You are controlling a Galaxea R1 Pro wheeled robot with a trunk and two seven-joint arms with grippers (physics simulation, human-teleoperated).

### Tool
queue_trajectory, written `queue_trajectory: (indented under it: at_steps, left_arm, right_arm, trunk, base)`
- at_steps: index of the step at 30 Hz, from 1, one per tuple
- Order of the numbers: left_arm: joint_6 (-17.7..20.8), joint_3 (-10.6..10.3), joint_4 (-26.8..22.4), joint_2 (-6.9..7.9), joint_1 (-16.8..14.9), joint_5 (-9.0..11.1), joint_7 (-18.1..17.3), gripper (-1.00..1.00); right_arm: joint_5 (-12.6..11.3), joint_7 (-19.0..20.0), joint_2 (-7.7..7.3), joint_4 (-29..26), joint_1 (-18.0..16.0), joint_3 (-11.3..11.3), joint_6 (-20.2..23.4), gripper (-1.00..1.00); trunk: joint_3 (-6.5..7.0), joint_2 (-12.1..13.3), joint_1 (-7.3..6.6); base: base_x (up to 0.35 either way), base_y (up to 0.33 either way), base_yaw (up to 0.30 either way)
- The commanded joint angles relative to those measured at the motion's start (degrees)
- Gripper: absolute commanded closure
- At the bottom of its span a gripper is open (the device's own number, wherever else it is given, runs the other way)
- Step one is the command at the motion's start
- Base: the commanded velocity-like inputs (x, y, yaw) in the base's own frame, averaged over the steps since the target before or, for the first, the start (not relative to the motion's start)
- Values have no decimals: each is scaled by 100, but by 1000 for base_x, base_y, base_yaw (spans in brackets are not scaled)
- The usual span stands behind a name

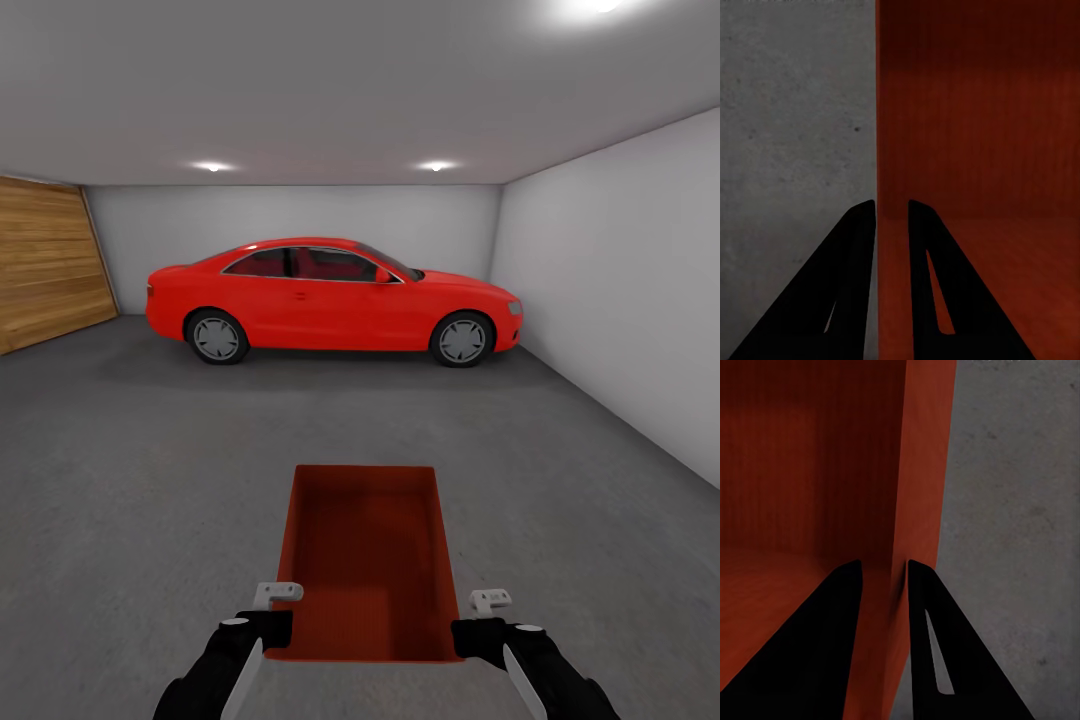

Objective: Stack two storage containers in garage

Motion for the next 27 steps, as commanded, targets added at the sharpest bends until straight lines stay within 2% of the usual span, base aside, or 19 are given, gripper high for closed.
queue_trajectory:
  at_steps: [1,27]
  left_arm:
    - [43,69,-7,-73,-5,-5,43,100]
    - [35,69,-7,-75,-5,-5,44,100]
  right_arm:
    - [-10,6,21,-21,1,210,-116,100]
    - [-8,6,21,-21,1,210,-116,100]
  trunk:
    - [-10,-9,2]
    - [-10,-9,2]
  base:
    - [23,0,0]
    - [2,-10,0]
